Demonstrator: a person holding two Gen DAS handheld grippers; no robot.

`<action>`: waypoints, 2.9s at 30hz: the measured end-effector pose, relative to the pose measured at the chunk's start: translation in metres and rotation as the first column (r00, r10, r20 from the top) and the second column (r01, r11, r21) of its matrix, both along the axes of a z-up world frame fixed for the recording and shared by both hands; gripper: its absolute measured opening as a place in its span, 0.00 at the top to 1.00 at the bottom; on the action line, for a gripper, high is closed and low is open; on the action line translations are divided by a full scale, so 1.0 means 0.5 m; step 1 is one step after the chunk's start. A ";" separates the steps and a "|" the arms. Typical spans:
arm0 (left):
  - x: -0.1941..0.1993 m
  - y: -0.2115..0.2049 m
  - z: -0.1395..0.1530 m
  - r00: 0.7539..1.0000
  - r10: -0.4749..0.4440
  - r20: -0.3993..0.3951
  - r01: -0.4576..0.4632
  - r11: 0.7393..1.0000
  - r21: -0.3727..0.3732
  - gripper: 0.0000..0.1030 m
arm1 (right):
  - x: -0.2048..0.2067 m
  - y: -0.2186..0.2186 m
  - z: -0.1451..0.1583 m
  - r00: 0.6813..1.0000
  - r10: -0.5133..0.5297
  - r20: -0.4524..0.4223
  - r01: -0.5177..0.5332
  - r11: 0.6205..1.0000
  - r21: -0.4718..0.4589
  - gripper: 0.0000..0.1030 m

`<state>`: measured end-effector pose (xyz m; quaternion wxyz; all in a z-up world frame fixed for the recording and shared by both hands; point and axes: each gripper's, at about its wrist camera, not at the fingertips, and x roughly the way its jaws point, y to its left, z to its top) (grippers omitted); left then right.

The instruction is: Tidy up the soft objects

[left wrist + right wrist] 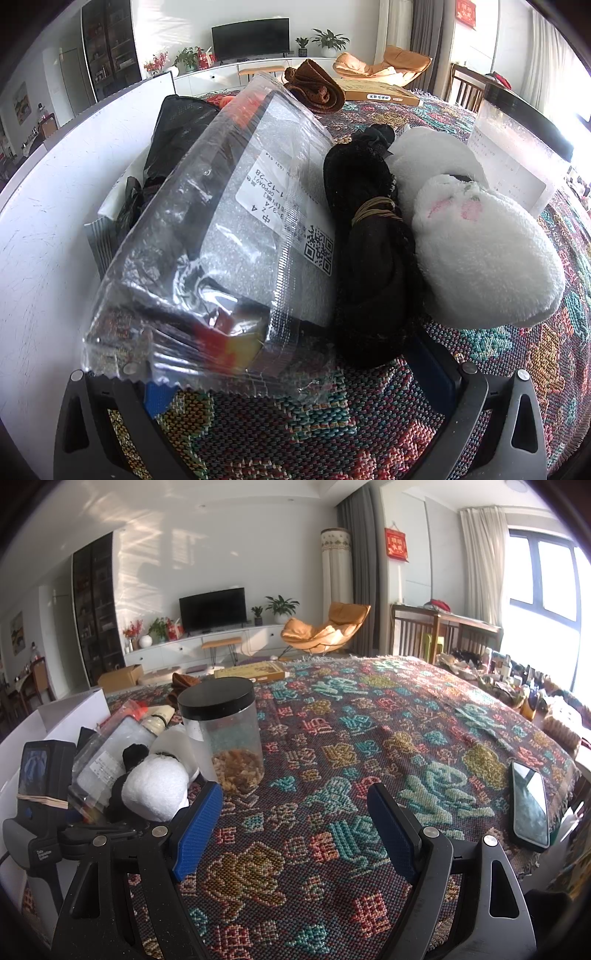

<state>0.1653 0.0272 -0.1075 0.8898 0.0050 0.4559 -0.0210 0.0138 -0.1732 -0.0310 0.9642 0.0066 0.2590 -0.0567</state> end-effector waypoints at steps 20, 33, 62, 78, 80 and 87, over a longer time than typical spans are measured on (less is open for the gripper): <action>0.000 0.000 0.000 1.000 0.000 0.000 0.000 1.000 0.000 0.00 | -0.004 0.012 -0.001 1.000 -0.003 0.017 0.001 0.994 0.111 0.19; 0.002 0.000 0.000 1.000 0.000 0.000 0.000 1.000 0.000 0.00 | -0.009 0.020 0.003 1.000 -0.003 0.003 0.003 0.996 0.092 0.19; 0.002 0.000 -0.001 1.000 0.000 0.001 0.000 1.000 0.000 0.00 | -0.007 0.005 0.012 1.000 -0.007 0.001 0.007 0.995 0.100 0.19; -0.063 0.011 0.007 0.998 -0.056 -0.016 0.056 0.998 -0.004 0.00 | 0.028 -0.033 -0.006 0.998 0.040 -0.051 -0.032 0.987 0.155 0.19; -0.096 0.018 0.007 0.994 -0.107 -0.023 0.107 0.994 -0.008 0.00 | 0.053 -0.020 -0.008 0.987 0.146 -0.065 -0.128 0.965 0.228 0.19; -0.166 0.034 0.011 0.977 -0.203 -0.067 0.203 0.979 -0.001 0.00 | 0.223 0.153 -0.028 0.888 0.415 -0.196 -0.360 0.895 0.263 0.20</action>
